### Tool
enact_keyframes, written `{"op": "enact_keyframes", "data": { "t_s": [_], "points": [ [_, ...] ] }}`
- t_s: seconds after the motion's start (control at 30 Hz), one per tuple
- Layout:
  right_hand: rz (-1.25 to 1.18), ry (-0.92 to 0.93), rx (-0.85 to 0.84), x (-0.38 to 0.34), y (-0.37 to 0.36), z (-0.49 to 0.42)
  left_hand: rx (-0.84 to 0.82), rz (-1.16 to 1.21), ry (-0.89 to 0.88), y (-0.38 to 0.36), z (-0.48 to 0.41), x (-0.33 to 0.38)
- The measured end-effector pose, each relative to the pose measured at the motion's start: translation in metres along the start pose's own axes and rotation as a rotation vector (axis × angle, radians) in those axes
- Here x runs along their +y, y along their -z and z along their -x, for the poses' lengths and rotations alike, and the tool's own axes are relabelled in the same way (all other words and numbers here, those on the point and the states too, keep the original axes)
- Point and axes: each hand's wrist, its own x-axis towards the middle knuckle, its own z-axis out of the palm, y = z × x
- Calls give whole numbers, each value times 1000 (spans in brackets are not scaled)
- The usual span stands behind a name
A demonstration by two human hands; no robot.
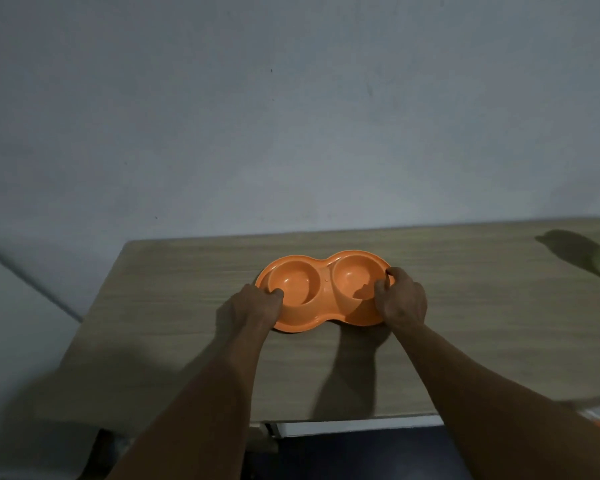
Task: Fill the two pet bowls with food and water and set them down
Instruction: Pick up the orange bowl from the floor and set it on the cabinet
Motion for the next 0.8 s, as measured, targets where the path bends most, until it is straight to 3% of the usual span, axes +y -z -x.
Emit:
{"op": "enact_keyframes", "data": {
  "t_s": [0.47,0.8],
  "points": [
    [26,-12,-18,3,-16,-15,-3,53,-8,-12,-17,5],
    [-13,-57,50,0,-5,51,49,165,9,-5,13,-21]
  ]
}}
